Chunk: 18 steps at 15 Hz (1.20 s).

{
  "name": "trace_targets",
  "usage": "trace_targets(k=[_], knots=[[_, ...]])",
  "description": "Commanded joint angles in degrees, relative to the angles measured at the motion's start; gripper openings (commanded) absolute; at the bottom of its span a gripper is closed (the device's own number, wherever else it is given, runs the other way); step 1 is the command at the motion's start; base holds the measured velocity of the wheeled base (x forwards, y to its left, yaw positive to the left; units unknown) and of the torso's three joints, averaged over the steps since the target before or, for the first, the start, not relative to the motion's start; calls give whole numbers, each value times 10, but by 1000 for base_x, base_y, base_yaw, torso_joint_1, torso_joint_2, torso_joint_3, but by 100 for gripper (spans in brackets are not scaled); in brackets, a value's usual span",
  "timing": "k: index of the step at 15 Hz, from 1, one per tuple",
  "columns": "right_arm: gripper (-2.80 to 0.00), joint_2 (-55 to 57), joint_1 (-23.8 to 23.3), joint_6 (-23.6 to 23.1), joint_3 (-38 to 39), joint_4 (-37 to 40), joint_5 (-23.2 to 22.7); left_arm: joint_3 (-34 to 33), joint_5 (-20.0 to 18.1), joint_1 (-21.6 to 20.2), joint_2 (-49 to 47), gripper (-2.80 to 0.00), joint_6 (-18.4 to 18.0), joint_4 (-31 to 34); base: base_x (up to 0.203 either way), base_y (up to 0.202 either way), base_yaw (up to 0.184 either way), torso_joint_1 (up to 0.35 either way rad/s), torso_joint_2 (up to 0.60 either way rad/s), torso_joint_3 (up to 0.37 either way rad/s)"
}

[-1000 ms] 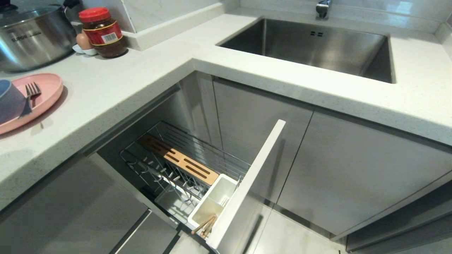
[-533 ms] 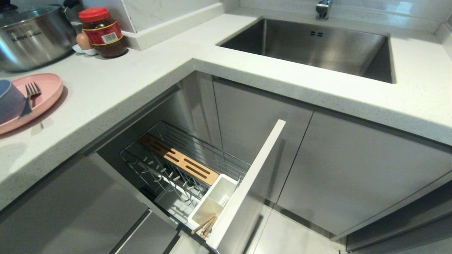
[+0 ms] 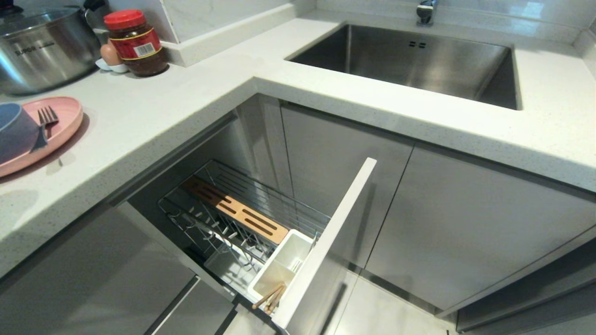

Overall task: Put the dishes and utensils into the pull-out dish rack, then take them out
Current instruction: Take the chopsticks out of the cupboard

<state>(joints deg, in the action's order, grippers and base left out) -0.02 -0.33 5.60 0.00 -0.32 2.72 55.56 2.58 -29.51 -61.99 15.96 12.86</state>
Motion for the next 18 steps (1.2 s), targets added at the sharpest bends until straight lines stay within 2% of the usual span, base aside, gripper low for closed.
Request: trace_targets(k=[1, 3, 7, 8, 18], knots=[[-280, -2, 0, 0, 0, 0, 0, -4, -4, 4, 0, -280, 0, 0, 0, 0, 0, 0, 0, 0], [-280, -2, 0, 0, 0, 0, 0, -7, -21, 8, 1, -280, -9, 0, 0, 0, 0, 0, 0, 0], [-280, -2, 0, 0, 0, 0, 0, -12, -23, 9, 2, -280, -10, 0, 0, 0, 0, 0, 0, 0], [-280, -2, 0, 0, 0, 0, 0, -12, -23, 9, 3, 0, -9, 0, 0, 0, 0, 0, 0, 0], [-280, -2, 0, 0, 0, 0, 0, -13, -6, 5, 58, 0, -10, 0, 0, 0, 0, 0, 0, 0]])
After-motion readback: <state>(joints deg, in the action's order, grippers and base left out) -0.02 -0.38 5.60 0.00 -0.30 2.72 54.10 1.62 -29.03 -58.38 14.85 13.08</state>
